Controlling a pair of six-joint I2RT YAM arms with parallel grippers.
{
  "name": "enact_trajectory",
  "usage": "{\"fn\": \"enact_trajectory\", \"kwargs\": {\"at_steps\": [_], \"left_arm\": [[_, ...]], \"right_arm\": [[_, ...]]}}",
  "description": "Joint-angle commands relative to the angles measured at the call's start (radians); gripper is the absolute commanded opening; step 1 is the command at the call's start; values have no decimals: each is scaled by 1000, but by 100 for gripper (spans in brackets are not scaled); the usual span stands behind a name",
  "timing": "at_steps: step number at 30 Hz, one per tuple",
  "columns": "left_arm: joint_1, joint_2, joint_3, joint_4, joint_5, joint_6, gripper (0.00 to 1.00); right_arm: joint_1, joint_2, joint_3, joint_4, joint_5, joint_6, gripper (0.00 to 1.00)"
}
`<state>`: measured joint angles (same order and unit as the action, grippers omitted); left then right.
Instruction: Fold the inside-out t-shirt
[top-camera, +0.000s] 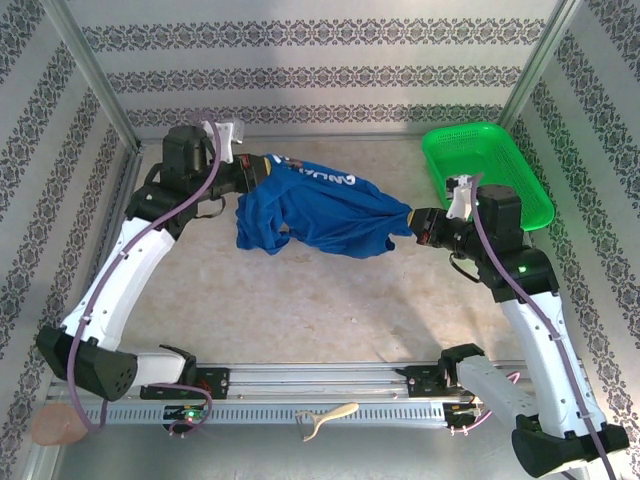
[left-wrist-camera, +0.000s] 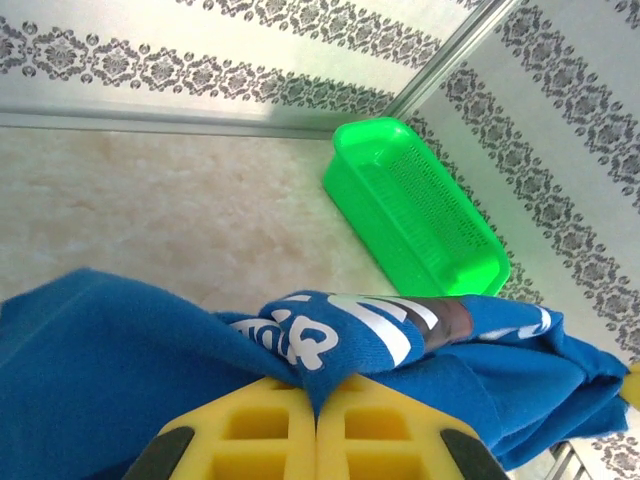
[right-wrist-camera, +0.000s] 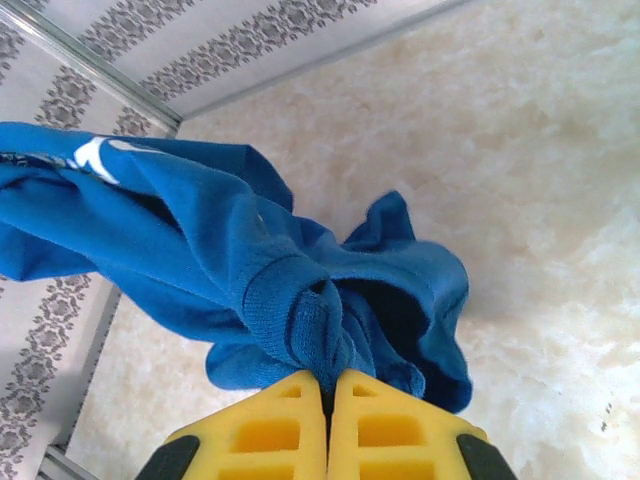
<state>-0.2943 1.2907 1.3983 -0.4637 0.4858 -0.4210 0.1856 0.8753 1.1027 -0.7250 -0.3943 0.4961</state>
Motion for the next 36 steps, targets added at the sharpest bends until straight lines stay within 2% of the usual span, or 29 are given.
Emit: {"fn": "enact_trajectory", "kwargs": {"at_steps": [1, 4, 5, 6, 7, 8, 9, 11, 14, 17, 22, 27, 32, 36], "left_arm": [[4, 3, -150, -50, -53, 68, 0], [9, -21, -357, 25, -114, 92, 2], [17, -24, -407, 42, -125, 90, 8], [24, -28, -460, 61, -125, 90, 24], [33, -32, -507, 70, -135, 82, 44], [38, -40, -538, 75, -144, 75, 60], [40, -55, -566, 83, -151, 64, 72], [40, -98, -602, 109, -148, 27, 82], [35, -168, -631, 157, -132, -41, 86], [-2, -206, -635, 188, -126, -111, 87], [-192, -151, -600, 224, -189, -140, 88], [-380, 30, -531, 275, -235, -52, 89], [-523, 237, -417, 276, -275, 70, 90], [-592, 394, -312, 260, -307, 119, 91]], "right_arm": [[-5, 2, -138, -19, 44, -9, 0], [0, -21, -331, 49, 79, 41, 0], [5, -27, -379, 47, 117, 55, 0], [7, -39, -426, 42, 152, 69, 19], [10, -55, -466, 44, 164, 80, 43], [17, -73, -490, 48, 168, 93, 53], [31, -97, -509, 55, 174, 109, 59], [63, -125, -514, 64, 184, 114, 60], [143, -101, -466, 95, 205, 79, 61], [239, 7, -390, 112, 236, 14, 62], [346, 203, -305, 96, 332, 8, 62], [312, 228, -364, 118, 417, 117, 63], [225, 123, -451, 121, 350, 174, 63], [209, 31, -504, 91, 324, 198, 64]]}}
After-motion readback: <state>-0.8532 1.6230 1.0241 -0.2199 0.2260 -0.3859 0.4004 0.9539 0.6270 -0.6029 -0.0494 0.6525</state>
